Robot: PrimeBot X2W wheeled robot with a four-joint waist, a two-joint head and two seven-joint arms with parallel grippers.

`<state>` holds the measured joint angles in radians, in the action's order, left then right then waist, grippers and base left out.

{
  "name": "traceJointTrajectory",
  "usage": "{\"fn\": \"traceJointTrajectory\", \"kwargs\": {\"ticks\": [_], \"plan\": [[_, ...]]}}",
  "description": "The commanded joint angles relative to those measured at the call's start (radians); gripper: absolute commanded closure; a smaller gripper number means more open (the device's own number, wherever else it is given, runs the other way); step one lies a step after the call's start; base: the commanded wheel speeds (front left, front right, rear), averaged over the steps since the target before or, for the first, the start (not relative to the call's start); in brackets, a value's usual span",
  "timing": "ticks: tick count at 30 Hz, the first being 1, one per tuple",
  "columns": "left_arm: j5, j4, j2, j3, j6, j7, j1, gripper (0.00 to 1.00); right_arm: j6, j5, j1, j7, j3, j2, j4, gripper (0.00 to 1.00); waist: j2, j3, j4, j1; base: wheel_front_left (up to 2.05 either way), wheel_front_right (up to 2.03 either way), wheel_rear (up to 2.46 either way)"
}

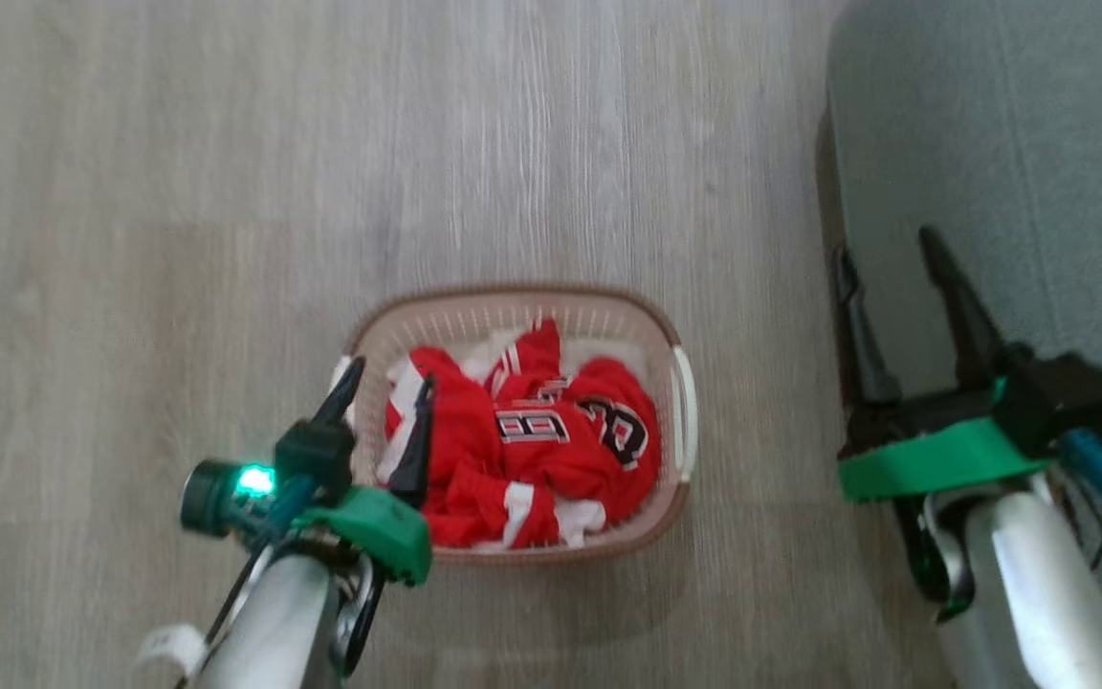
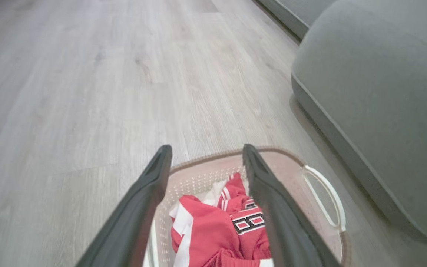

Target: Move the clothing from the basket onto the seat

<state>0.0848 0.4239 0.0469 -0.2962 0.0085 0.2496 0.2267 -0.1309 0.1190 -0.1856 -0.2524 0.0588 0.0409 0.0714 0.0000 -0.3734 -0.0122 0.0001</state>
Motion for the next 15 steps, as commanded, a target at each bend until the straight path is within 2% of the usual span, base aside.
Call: {"fn": "traceJointTrajectory", "kwargs": {"ticks": [1,15], "plan": [[-0.015,0.011,0.003,0.008,-0.008,0.012,0.049,0.0,0.0,-0.01,-0.027,-0.009,0.011,0.009,-0.044,0.0,0.0,-0.108,0.033,-0.0001,0.0,0.0,0.0],[-0.064,0.404,0.003,-0.203,-0.068,0.012,0.391,0.0,0.0,-0.018,-0.125,-0.009,-0.022,0.009,-0.131,0.0,0.0,-0.401,0.1,-0.0001,0.0,0.0,0.0]]}}
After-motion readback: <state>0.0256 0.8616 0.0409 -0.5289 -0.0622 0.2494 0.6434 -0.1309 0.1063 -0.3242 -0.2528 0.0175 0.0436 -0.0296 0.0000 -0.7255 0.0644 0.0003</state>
